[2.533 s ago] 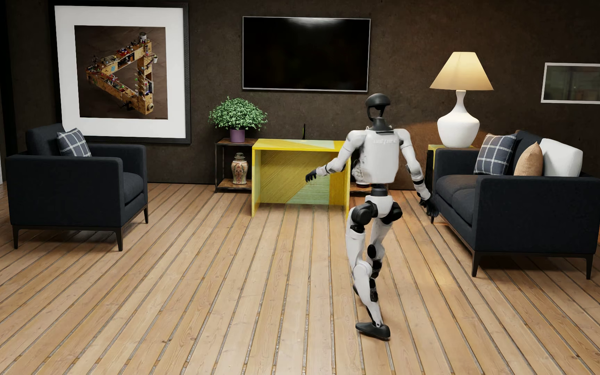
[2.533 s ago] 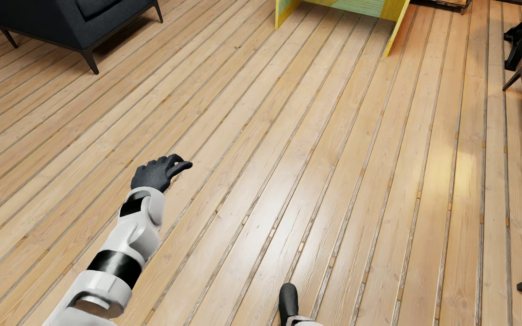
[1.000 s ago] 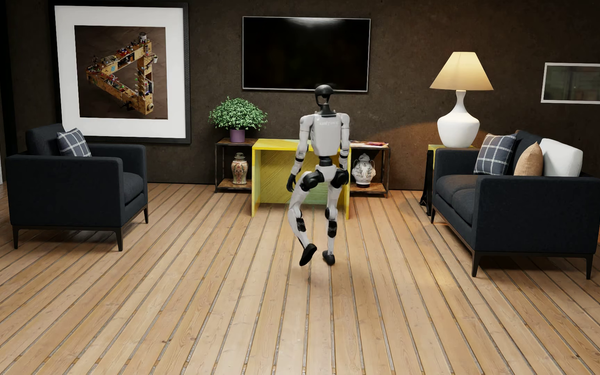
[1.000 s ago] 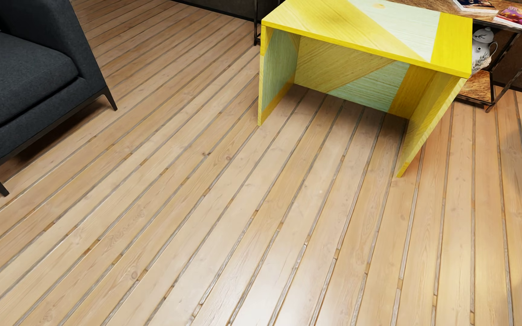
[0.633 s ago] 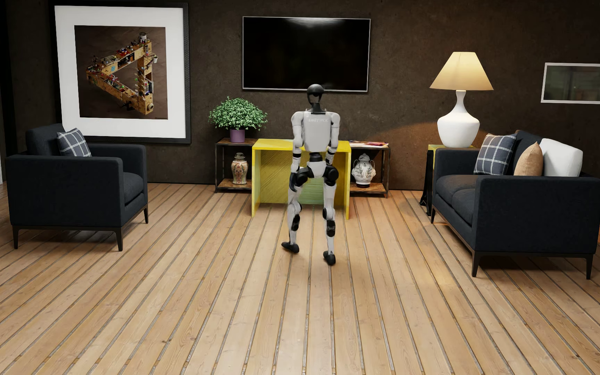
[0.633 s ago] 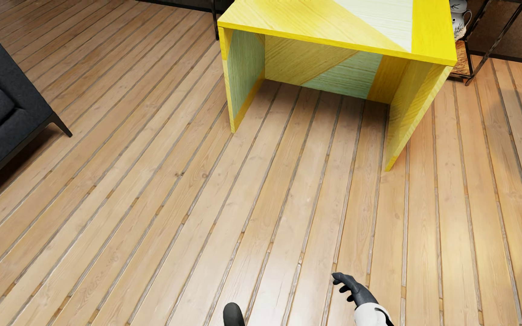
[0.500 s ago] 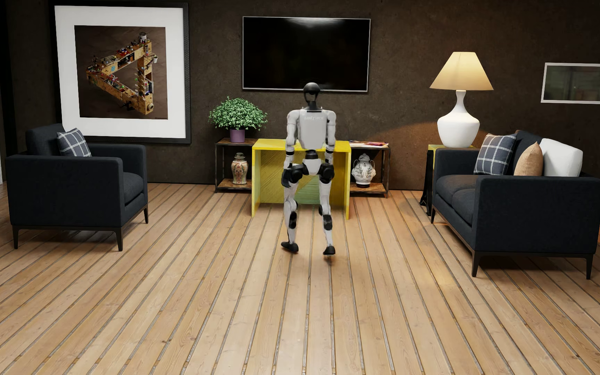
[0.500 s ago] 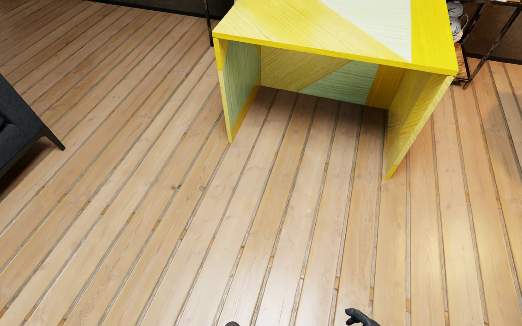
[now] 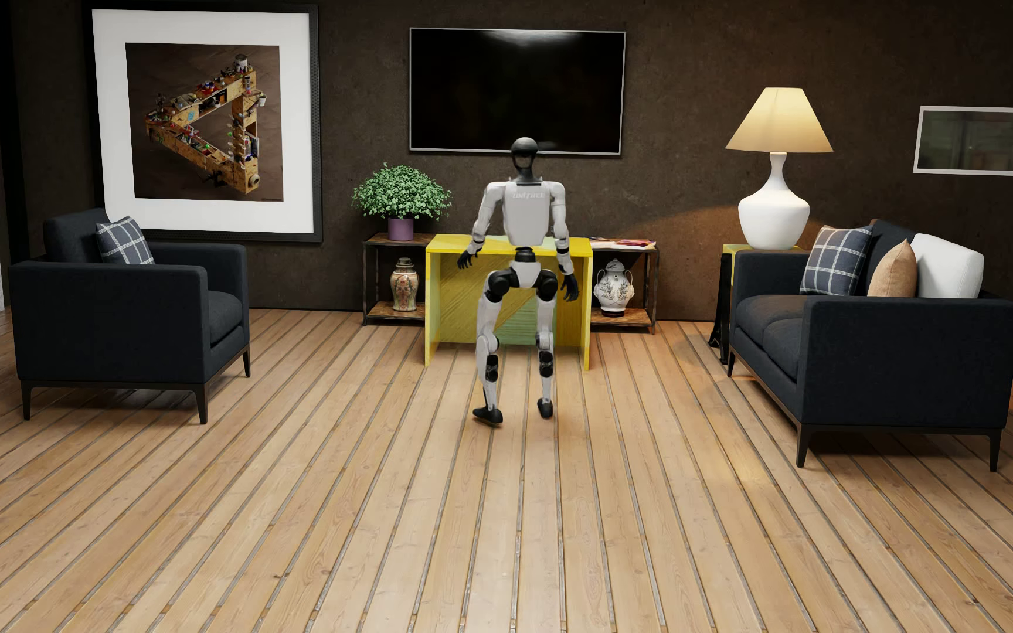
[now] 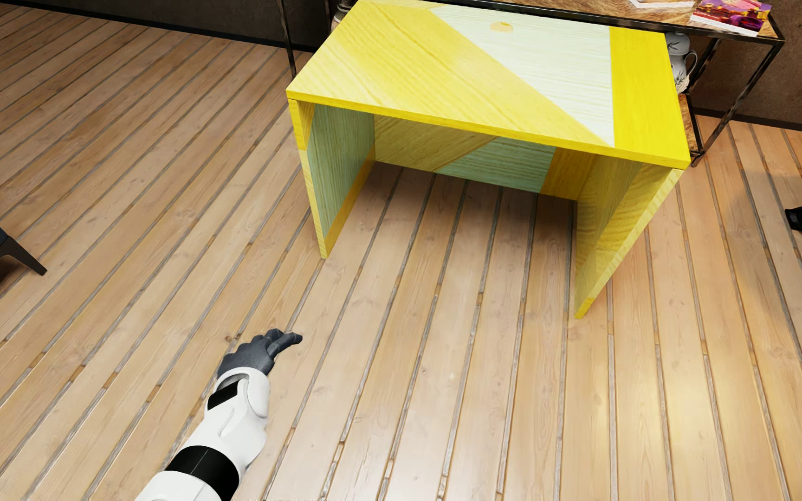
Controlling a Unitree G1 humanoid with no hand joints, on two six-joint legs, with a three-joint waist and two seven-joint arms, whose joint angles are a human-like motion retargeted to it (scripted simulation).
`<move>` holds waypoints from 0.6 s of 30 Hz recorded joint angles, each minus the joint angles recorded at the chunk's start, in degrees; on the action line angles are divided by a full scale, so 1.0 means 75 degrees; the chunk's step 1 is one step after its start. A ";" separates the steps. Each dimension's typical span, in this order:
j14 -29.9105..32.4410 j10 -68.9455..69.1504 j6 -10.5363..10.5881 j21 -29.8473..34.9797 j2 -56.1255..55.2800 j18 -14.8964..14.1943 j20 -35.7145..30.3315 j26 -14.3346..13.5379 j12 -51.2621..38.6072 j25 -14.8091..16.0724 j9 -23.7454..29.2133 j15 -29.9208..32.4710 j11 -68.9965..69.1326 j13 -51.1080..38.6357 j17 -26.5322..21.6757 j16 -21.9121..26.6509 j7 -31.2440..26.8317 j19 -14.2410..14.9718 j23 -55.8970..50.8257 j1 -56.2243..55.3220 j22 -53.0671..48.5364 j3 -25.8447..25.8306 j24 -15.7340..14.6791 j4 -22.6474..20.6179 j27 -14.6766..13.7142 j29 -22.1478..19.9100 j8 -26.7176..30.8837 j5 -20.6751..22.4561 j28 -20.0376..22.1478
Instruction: Approach the desk
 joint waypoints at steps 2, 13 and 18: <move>0.0333 0.1124 0.0106 0.0181 0.0252 -0.0260 0.0172 -0.0222 0.0516 -0.0219 0.0058 -0.0142 -0.0151 -0.0068 0.0081 -0.0357 -0.0509 -0.0078 -0.0059 -0.0653 -0.0361 0.0015 -0.0286 0.0422 -0.0084 0.0373 -0.0426 0.0220 0.0210; 0.0127 -0.0391 0.0805 0.0105 0.1071 -0.0354 0.0569 0.0581 0.3709 0.0003 -0.0028 -0.0342 -0.0947 -0.0461 -0.0264 -0.1065 -0.0745 -0.0036 -0.1381 -0.0363 0.1963 0.0062 -0.0900 0.0940 -0.0972 -0.0567 -0.0970 0.0775 -0.0895; 0.0436 -0.1432 0.0709 -0.0264 0.1281 -0.0329 -0.0338 0.0582 0.4204 0.0168 -0.0123 -0.0349 -0.1019 -0.0331 0.0047 -0.0744 -0.0493 0.0171 -0.0988 0.0289 0.1669 0.0187 -0.0154 0.0397 -0.0718 -0.0685 -0.0994 0.0310 -0.1520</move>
